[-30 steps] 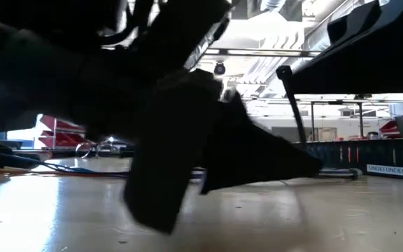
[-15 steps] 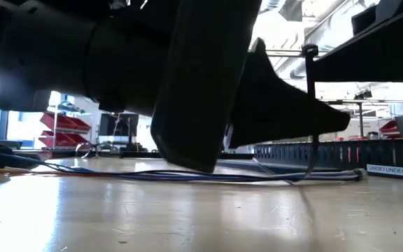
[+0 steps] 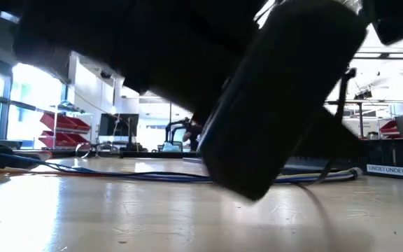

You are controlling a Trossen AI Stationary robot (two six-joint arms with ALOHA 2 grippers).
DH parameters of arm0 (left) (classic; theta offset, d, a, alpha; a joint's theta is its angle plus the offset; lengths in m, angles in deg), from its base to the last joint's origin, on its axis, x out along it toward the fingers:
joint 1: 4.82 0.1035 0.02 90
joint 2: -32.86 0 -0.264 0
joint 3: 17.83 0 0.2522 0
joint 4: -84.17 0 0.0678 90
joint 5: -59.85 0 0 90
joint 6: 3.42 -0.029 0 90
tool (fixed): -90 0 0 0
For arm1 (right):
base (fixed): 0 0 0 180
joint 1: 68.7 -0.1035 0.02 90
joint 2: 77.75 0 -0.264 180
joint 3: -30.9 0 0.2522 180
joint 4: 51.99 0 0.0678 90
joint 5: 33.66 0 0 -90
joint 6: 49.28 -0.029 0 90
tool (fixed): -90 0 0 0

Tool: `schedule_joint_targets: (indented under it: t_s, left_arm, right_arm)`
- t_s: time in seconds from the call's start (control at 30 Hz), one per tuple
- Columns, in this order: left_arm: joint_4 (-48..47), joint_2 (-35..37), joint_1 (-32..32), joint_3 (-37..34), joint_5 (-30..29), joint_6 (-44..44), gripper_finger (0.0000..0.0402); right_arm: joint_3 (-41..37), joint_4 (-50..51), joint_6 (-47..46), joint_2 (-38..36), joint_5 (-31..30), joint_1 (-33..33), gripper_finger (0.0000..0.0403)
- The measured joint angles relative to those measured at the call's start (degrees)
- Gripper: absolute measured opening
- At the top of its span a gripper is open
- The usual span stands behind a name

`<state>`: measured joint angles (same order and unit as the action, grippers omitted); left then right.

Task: Ziptie cables
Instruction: Wrap the black zip tie on the cables

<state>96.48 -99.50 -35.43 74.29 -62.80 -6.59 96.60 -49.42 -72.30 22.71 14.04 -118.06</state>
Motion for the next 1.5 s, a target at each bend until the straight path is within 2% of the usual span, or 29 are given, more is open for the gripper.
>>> schedule_joint_targets:
  t_s: [0.13, 0.23, 0.53, 0.77, 1.0, 1.23, 1.5]
  left_arm:
    - [-0.83, 0.03, 0.63, 0.90, 0.46, -0.01, 0.0000]
    - [-1.41, 0.03, 0.69, 0.92, 0.43, 0.41, 0.0000]
    - [-2.07, 0.03, 0.63, 0.88, 0.83, 0.77, 0.0000]
    - [-1.72, 0.03, -0.01, 0.90, 1.91, -0.03, 0.0000]
    - [-1.84, 0.03, -1.49, 0.90, -0.49, 0.00, 0.0000]
    - [-5.89, 0.03, -0.45, 0.90, 1.88, 4.82, 0.0000]
    - [-5.98, 0.05, 0.54, 0.90, 3.50, 5.53, 0.0000]
  right_arm:
    - [0.00, -0.40, 2.28, 1.33, 0.46, 0.21, 0.0000]
    - [-0.05, -0.93, 0.83, 3.02, -2.29, 0.22, 0.0000]
    - [-0.06, -3.69, -0.73, 5.98, -2.39, 1.43, 0.0000]
    - [-0.37, -0.56, -4.36, 6.08, -0.11, 2.11, 0.0000]
    - [-0.37, 0.37, -5.50, 6.08, 1.04, 2.09, 0.0000]
    - [-0.35, 1.10, -4.38, 5.54, 2.19, 1.50, 0.0000]
    - [-0.26, -5.55, -0.74, 5.12, 1.07, 1.73, 0.0000]
